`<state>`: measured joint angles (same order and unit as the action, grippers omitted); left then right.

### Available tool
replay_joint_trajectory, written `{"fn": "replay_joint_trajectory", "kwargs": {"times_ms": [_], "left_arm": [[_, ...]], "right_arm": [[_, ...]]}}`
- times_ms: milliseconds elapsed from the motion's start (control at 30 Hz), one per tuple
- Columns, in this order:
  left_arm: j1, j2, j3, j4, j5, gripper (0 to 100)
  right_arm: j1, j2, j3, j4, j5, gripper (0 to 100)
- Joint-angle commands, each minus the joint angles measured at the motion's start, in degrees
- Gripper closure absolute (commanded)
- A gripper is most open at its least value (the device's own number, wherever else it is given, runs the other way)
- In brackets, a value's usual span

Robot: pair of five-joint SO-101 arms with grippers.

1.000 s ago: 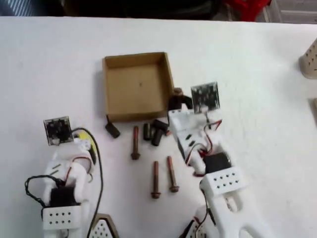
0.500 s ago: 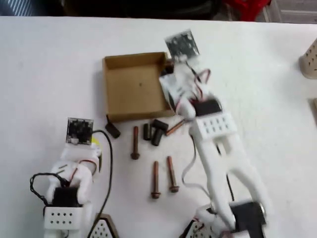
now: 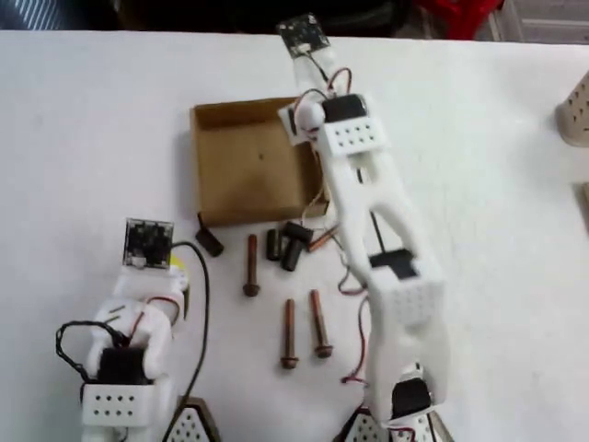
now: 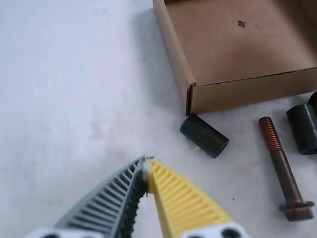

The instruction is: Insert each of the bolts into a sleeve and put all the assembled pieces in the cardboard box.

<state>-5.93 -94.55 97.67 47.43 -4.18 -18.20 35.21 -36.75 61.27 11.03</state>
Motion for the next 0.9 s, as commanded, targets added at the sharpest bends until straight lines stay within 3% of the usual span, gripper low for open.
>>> {"fn": "replay_joint_trajectory", "kwargs": {"times_ms": [0,300,533,700,867], "left_arm": [[1.01,-0.66,-0.26,0.09,-0.44,98],[1.01,-0.66,-0.26,0.0,-0.53,98],[1.01,-0.66,-0.26,0.0,-0.53,98],[1.01,-0.66,-0.26,0.0,-0.53,98],[1.01,-0.66,-0.26,0.0,-0.53,98]], "right_arm": [[0.66,11.65,-22.33,7.52,0.79,97.8],[-0.31,29.85,-47.03,22.64,9.05,97.2],[-0.31,32.84,-52.13,26.24,8.79,76.2],[-0.66,29.85,-52.13,28.0,8.79,79.1],[-1.71,22.73,-52.13,36.35,8.79,83.7]]}}
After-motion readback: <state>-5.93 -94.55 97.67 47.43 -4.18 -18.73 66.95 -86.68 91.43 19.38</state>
